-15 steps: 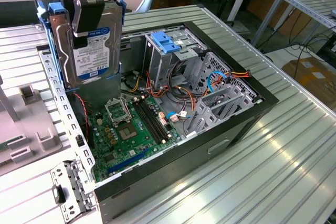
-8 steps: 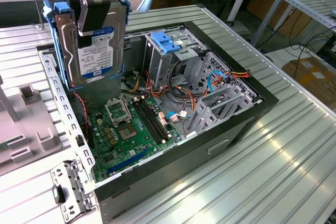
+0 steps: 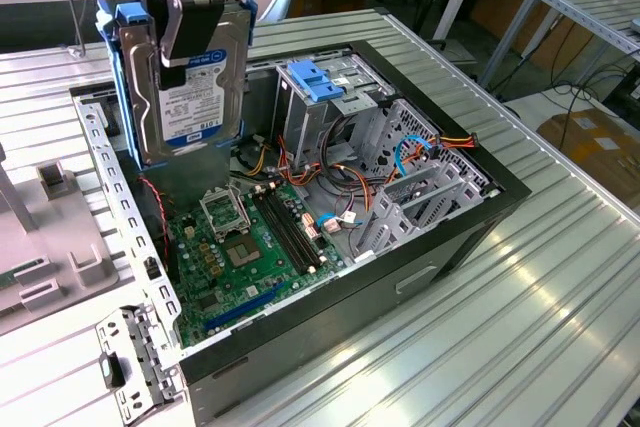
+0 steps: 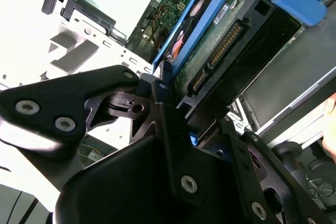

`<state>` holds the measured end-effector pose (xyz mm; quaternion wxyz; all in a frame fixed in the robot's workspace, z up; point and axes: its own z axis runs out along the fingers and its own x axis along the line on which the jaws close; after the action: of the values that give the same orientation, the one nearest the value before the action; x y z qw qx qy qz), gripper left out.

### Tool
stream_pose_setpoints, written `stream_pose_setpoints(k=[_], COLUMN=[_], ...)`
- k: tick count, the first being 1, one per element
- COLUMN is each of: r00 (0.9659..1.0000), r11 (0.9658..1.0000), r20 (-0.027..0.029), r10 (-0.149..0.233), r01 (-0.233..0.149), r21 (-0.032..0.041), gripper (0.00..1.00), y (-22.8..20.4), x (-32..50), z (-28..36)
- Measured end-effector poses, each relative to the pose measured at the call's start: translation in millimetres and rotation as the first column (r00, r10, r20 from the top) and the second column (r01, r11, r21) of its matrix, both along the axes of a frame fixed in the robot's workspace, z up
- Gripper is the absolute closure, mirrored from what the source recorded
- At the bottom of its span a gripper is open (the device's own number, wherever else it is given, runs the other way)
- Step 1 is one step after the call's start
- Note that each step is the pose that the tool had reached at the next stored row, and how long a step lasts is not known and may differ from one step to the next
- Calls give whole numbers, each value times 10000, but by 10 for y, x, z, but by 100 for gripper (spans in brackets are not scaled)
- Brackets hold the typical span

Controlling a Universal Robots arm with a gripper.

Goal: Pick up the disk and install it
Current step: 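Pick up the disk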

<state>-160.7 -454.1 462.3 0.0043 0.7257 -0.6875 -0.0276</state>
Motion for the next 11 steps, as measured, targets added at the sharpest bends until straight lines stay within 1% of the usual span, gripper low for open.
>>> stream_pose_setpoints(k=[11], r00=[10000], r11=[10000], r20=[0], r10=[0], r01=[0], r21=[1], gripper=[63], y=[0], x=[108], z=[-2])
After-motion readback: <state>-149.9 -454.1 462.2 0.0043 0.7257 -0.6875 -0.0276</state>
